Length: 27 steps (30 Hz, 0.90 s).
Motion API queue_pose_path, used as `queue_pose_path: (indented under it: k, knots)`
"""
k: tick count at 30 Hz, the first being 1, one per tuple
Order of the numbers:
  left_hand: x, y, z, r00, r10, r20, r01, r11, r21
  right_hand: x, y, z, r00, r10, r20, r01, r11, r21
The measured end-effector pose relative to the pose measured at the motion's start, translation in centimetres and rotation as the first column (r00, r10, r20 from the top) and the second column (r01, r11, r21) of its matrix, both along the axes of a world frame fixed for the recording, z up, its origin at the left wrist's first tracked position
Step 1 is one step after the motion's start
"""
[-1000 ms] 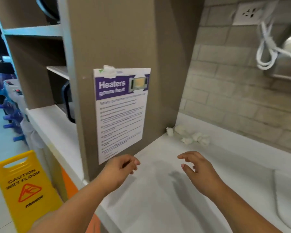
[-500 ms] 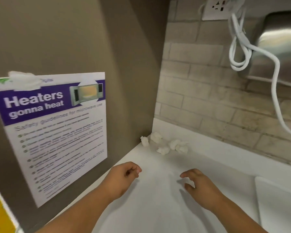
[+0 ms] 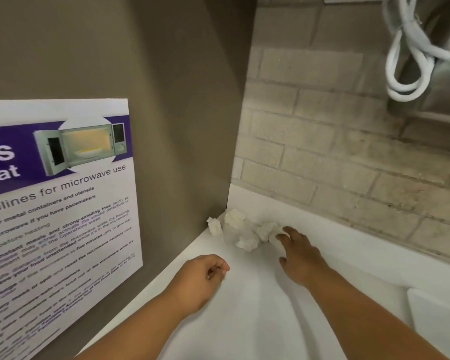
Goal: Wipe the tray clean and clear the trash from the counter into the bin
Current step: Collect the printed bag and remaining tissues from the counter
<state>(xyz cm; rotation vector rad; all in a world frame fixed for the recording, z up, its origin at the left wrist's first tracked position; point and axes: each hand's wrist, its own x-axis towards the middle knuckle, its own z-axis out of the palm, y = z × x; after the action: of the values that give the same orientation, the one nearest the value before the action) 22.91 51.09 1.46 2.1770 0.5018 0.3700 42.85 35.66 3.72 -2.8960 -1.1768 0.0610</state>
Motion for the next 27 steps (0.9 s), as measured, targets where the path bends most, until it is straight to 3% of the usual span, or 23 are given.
queue_pose_path:
  k: [19, 24, 27]
  knots:
    - [1.1, -0.3, -2.4, 0.999, -0.02, 0.034, 0.022, 0.997, -0.078, 1.9, 1.5, -2.7, 0.99, -0.029, -0.138, 0.021, 0.998, -0.063]
    - [1.7, -1.4, -2.0, 0.993, -0.075, 0.087, 0.071, 0.997, 0.04, -1.2, 0.9, -1.8, 0.919, 0.029, -0.393, 0.105, 0.944, 0.313]
    - [1.8, -2.2, -1.8, 0.988, -0.122, 0.098, 0.118, 0.992, 0.04, -4.1, 0.8, -1.4, 0.697, 0.162, -0.698, 0.28, 0.835, 0.473]
